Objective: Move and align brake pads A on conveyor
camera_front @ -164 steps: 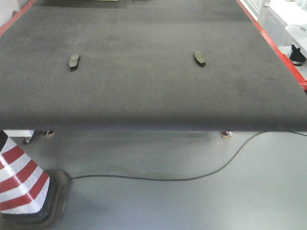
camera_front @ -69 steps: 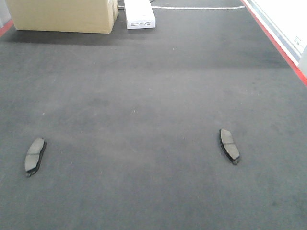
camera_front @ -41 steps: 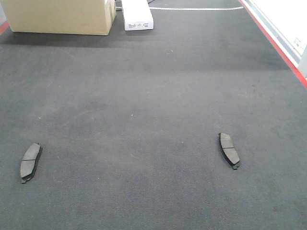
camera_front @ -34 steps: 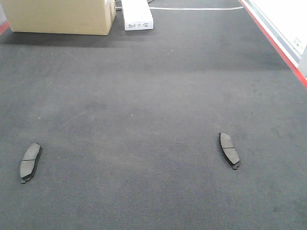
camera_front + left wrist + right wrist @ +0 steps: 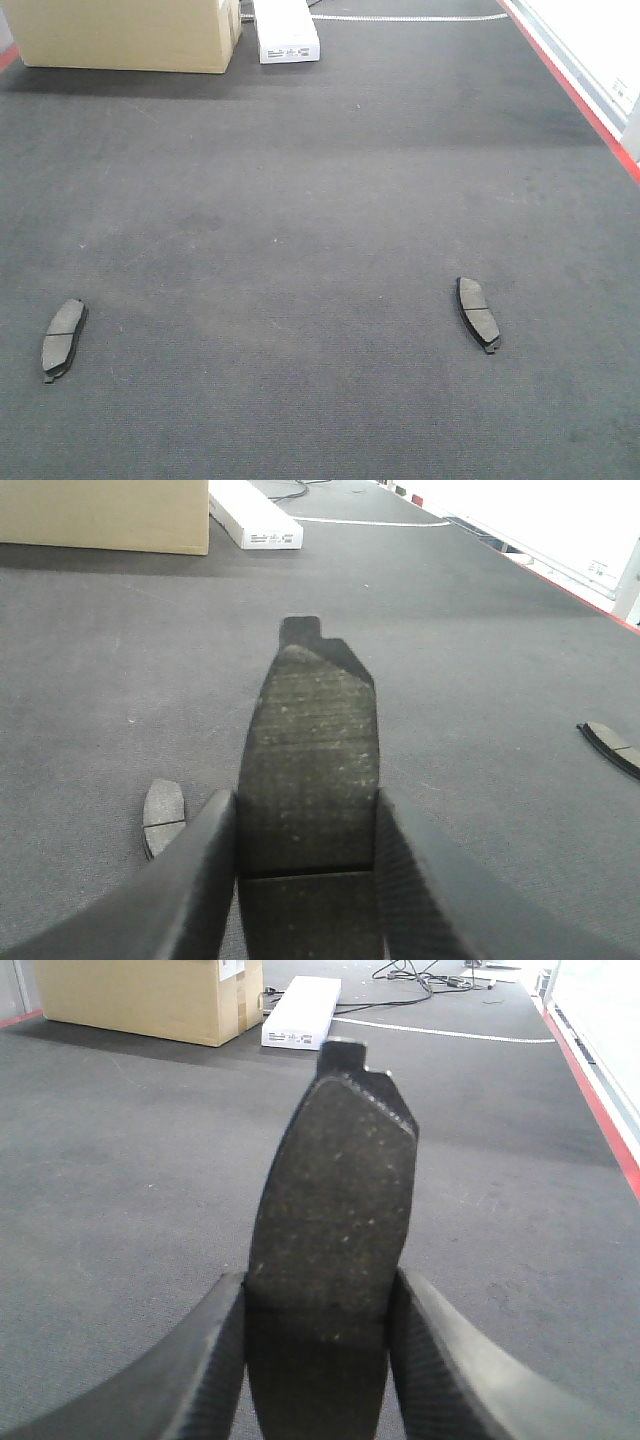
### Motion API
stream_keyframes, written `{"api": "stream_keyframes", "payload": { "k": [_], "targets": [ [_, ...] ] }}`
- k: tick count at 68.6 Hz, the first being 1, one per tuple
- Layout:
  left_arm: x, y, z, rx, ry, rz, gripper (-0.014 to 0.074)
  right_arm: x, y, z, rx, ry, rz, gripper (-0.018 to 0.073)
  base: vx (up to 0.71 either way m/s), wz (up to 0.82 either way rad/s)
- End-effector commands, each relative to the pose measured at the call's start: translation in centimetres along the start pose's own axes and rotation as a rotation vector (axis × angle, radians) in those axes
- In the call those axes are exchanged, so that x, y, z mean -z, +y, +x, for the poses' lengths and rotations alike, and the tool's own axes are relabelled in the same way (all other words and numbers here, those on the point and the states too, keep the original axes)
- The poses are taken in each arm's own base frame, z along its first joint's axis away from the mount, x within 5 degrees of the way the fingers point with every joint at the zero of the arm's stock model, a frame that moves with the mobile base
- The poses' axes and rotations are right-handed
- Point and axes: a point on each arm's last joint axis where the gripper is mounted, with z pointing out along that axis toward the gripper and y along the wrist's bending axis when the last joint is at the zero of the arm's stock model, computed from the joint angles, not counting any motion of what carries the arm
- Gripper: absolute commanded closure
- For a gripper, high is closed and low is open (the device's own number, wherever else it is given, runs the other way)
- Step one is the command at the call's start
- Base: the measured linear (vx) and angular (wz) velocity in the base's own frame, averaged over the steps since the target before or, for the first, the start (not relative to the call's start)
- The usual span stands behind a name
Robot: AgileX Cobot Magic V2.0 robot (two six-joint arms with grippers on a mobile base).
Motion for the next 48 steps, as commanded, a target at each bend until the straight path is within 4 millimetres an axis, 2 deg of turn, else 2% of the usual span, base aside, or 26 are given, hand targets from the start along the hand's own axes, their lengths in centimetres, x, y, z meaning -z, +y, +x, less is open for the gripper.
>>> {"api": "stream_keyframes", "payload": {
  "k": [1,20,27,36,48],
  "targets": [
    [0.3,-0.4,-1.5,0.0,-0.104,0.032,0.0603,0.3,-0.2,-1.7,0.005,-0.112,0.025,0.0561,0.0,0.0],
    [0.3,-0.6,-1.7,0.053,-0.121,0.059,0.0603,0.3,-0.2,-1.7,0.005,-0.112,0.025,0.0561,0.0,0.0],
    [-0.7,-0.8,-2.2,0.057,-0.082,0.052,0.0603,0.3,-0.2,-1.7,0.005,-0.112,0.025,0.0561,0.0,0.0],
    [-4.0,-1.6,-3.5,0.084,0.086,0.032,0.0603,0.3,-0.2,-1.7,0.005,-0.112,0.025,0.0561,0.0,0.0],
    [-10.1,-2.4,-5.1,0.068,0.275,-0.021,0.0603,0.3,-0.2,-1.7,0.005,-0.112,0.025,0.0561,0.0,0.0]
  ]
}}
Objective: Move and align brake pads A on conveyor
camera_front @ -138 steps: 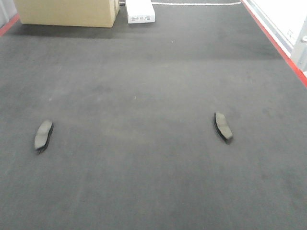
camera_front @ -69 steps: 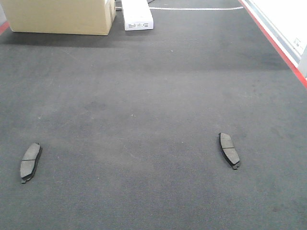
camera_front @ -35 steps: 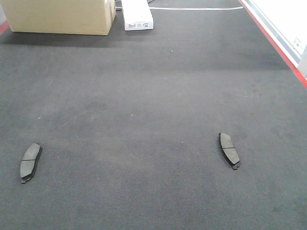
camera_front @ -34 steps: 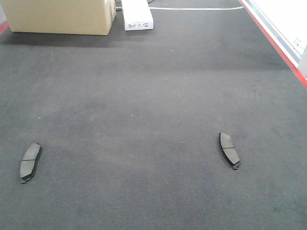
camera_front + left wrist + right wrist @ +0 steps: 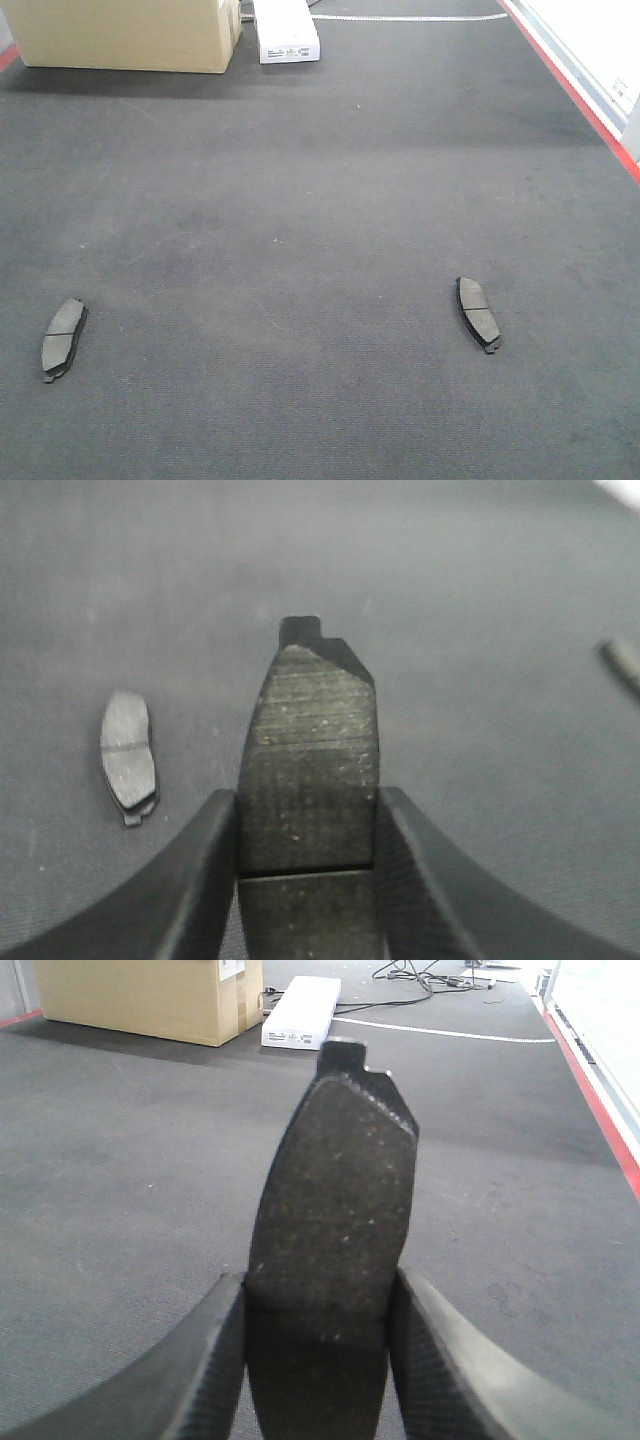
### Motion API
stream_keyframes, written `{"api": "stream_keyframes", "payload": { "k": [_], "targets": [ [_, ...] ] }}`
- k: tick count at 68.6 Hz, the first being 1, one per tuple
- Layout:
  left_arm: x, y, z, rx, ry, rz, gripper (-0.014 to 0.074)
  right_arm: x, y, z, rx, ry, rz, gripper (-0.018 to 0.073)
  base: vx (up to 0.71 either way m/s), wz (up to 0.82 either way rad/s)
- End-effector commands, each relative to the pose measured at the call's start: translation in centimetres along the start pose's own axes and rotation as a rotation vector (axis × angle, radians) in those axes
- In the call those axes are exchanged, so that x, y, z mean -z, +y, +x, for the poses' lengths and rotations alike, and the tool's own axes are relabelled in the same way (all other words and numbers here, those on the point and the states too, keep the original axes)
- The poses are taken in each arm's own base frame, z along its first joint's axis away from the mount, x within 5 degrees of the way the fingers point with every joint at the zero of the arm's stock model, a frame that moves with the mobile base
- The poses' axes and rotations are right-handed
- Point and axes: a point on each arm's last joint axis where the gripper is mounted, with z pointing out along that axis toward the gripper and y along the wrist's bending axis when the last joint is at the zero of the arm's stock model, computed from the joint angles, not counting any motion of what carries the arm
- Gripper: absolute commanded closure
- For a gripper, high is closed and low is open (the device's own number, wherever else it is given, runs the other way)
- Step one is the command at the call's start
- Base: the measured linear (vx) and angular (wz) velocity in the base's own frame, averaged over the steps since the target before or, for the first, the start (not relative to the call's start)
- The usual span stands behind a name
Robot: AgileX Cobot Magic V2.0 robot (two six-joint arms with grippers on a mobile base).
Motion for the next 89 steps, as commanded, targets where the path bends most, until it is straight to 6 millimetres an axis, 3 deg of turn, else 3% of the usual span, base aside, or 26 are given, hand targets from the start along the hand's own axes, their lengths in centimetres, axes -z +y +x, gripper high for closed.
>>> {"api": "stream_keyframes", "payload": {
  "k": [1,20,33,49,61,72,82,89],
  "targets": [
    [-2.0,-1.1,-3.2,0.013,-0.044,0.022,0.0603,0.3,-0.2,-1.7,0.005,-0.112,0.025,0.0561,0.0,0.0],
    [-11.6,-2.4,-5.6,0.054,0.135,-0.02,0.0599,0.3,-0.2,-1.7,0.005,-0.113,0.025,0.0561,0.0,0.0],
    [-17.3,-2.7,-5.3,0.082,0.22,-0.042,0.0594,0.3,-0.2,-1.7,0.005,-0.113,0.025,0.0561,0.0,0.0],
    [-22.7,-2.8,-3.8,0.139,0.341,-0.074,0.057,0.3,-0.2,-1.7,0.005,-0.113,0.025,0.0561,0.0,0.0],
    [-25.4,-2.7,-3.0,0.137,0.403,-0.097,0.0474,0.3,-0.2,-1.7,0.005,-0.113,0.025,0.0561,0.0,0.0],
    [-27.1,-2.6,-2.4,0.125,0.473,-0.125,0.0284,0.3,-0.2,-1.7,0.005,-0.113,0.025,0.0561,0.0,0.0],
    [-27.4,-2.8,-3.3,0.122,0.477,-0.127,0.0121,0.3,-0.2,-1.7,0.005,-0.113,0.025,0.0561,0.0,0.0],
    [-26.9,-3.1,-4.6,0.109,0.479,-0.129,0.0062,0.3,-0.2,-1.7,0.005,-0.113,0.025,0.0561,0.0,0.0]
  ]
}}
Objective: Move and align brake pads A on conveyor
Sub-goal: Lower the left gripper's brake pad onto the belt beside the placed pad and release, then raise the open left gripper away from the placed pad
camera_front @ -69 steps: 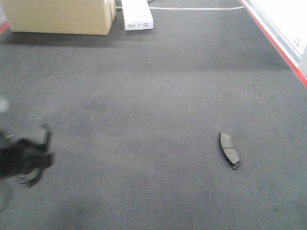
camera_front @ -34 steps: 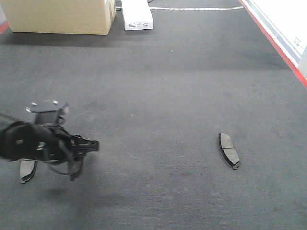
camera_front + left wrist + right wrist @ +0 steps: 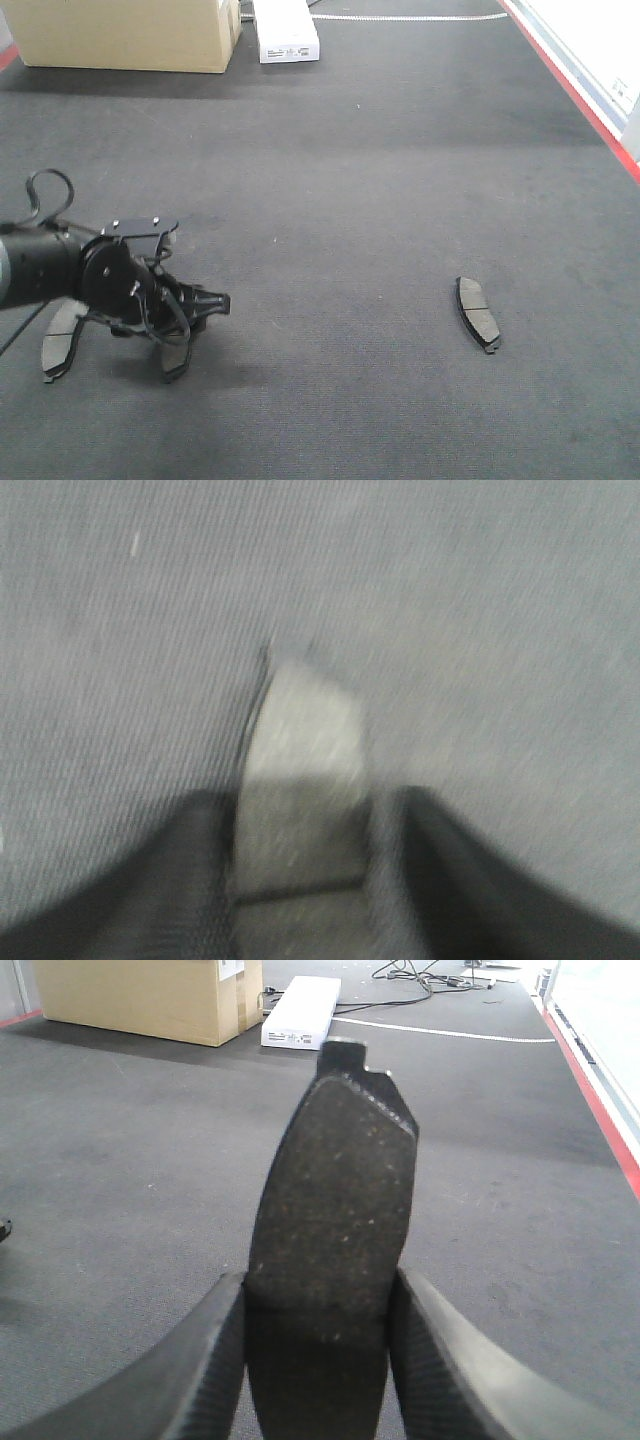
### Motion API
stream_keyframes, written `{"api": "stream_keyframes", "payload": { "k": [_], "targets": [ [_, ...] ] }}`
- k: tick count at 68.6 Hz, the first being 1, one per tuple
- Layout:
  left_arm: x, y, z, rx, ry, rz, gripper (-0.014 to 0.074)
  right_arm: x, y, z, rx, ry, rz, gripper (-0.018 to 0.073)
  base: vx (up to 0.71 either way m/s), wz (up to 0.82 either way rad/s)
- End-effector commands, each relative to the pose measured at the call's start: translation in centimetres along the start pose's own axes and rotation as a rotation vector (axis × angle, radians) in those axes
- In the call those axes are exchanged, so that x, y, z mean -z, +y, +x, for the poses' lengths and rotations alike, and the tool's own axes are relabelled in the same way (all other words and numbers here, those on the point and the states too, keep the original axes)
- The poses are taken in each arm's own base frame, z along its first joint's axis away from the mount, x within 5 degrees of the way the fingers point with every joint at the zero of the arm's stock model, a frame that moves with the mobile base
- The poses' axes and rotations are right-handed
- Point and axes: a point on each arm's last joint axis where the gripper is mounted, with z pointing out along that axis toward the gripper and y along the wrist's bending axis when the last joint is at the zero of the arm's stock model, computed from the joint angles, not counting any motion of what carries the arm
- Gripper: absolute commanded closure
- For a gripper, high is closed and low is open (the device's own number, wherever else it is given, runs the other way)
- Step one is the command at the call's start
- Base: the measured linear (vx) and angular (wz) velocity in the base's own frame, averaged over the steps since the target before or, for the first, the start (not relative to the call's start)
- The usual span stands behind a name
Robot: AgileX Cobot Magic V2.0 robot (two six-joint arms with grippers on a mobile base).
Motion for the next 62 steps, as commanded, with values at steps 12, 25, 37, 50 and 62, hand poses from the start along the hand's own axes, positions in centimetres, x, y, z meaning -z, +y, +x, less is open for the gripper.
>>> {"api": "stream_keyframes", "payload": {
  "k": [12,25,37,50,62],
  "targets": [
    [5.8,-1.0,-2.1,-0.077,-0.116,0.041,0.0052,0.3,-0.2,-1.7,0.005,-0.112,0.025,0.0561,0.0,0.0],
    [10.9,-0.7,-1.6,-0.104,-0.207,0.07,0.0052,0.3,-0.2,-1.7,0.005,-0.112,0.025,0.0561,0.0,0.0],
    [15.9,0.4,0.8,-0.106,-0.327,0.114,0.0052,0.3,-0.2,-1.7,0.005,-0.112,0.025,0.0561,0.0,0.0],
    [20.3,2.1,4.5,-0.106,-0.449,0.159,0.0052,0.3,-0.2,-1.7,0.005,-0.112,0.025,0.0561,0.0,0.0],
    [23.1,4.0,8.8,-0.174,-0.533,0.17,0.0052,0.3,-0.2,-1.7,0.005,-0.112,0.025,0.0561,0.0,0.0]
  ]
}}
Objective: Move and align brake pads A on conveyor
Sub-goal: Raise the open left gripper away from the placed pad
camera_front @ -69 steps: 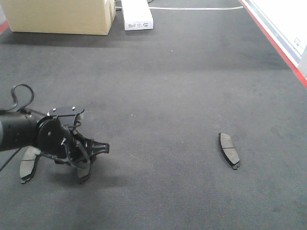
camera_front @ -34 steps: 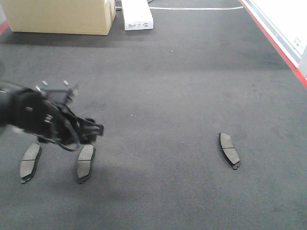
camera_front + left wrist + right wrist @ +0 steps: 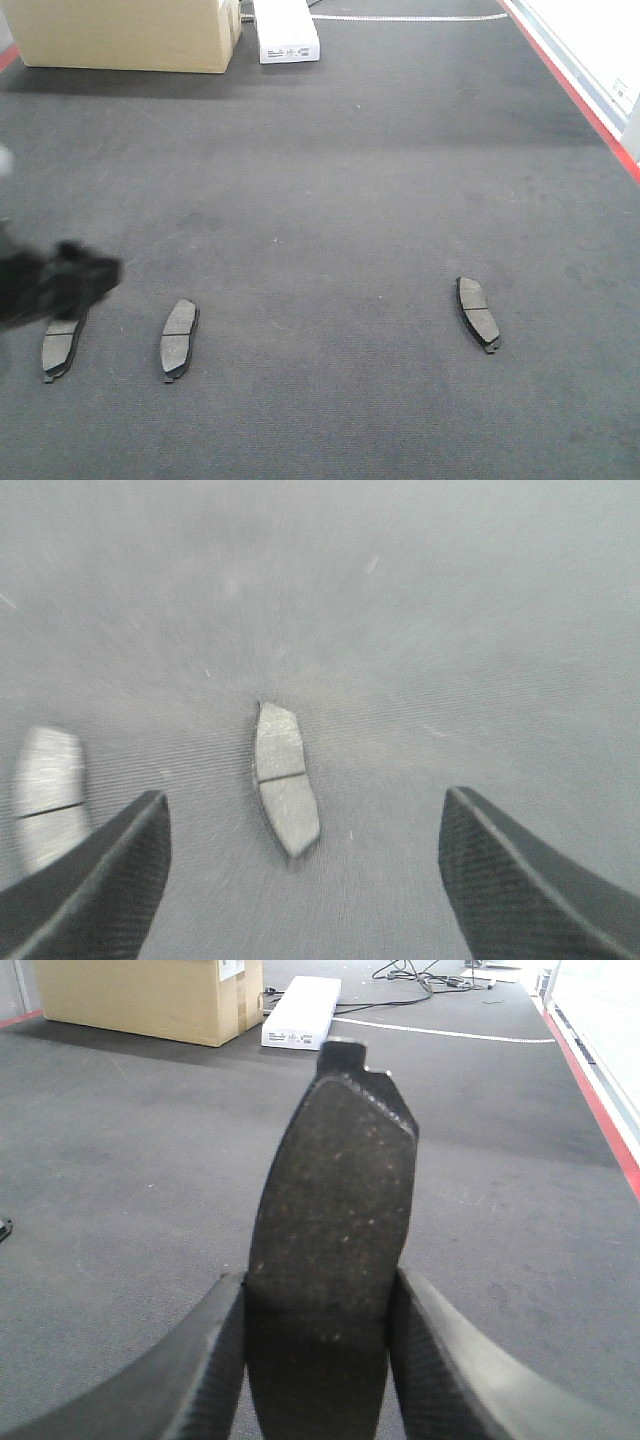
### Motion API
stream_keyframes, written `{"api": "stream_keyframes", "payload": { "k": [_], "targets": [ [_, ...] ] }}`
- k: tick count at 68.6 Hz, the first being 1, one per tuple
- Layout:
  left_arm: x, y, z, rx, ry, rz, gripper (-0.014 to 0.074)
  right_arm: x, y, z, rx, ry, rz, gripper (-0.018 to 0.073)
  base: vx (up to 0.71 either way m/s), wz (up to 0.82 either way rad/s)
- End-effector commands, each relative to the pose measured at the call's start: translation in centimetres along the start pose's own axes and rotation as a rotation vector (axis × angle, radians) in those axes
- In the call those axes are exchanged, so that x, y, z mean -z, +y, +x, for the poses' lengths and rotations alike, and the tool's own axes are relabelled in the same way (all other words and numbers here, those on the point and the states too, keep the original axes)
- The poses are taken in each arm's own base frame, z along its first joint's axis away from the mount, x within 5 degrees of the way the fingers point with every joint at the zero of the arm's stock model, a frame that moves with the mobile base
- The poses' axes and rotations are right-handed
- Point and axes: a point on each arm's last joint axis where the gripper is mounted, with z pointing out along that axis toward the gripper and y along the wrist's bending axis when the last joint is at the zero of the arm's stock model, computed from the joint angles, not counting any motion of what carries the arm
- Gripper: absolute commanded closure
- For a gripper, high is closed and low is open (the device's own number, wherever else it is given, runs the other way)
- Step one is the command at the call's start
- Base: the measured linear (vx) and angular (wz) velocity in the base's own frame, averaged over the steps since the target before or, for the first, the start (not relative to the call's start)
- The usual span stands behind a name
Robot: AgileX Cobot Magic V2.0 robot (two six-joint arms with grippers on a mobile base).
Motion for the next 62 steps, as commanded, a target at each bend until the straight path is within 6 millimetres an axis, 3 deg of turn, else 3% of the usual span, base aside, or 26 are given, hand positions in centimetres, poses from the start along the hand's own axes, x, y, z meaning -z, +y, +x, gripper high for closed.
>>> {"api": "stream_keyframes", "payload": {
  "k": [1,15,29,41,62],
  "targets": [
    [2.8,0.1,0.5,-0.04,-0.116,0.034,0.0052,0.3,-0.2,-1.7,0.005,-0.112,0.025,0.0561,0.0,0.0],
    [7.1,1.2,4.4,-0.099,-0.259,0.06,0.0052,0.3,-0.2,-1.7,0.005,-0.112,0.025,0.0561,0.0,0.0],
    [9.7,2.1,7.9,-0.094,-0.421,0.109,0.0052,0.3,-0.2,-1.7,0.005,-0.114,0.025,0.0561,0.0,0.0],
    [10.1,2.6,9.6,-0.093,-0.465,0.119,0.0052,0.3,-0.2,-1.7,0.005,-0.114,0.025,0.0561,0.0,0.0],
    [10.1,2.8,9.9,-0.104,-0.447,0.102,0.0052,0.3,-0.2,-1.7,0.004,-0.113,0.024,0.0561,0.0,0.0]
  ]
}}
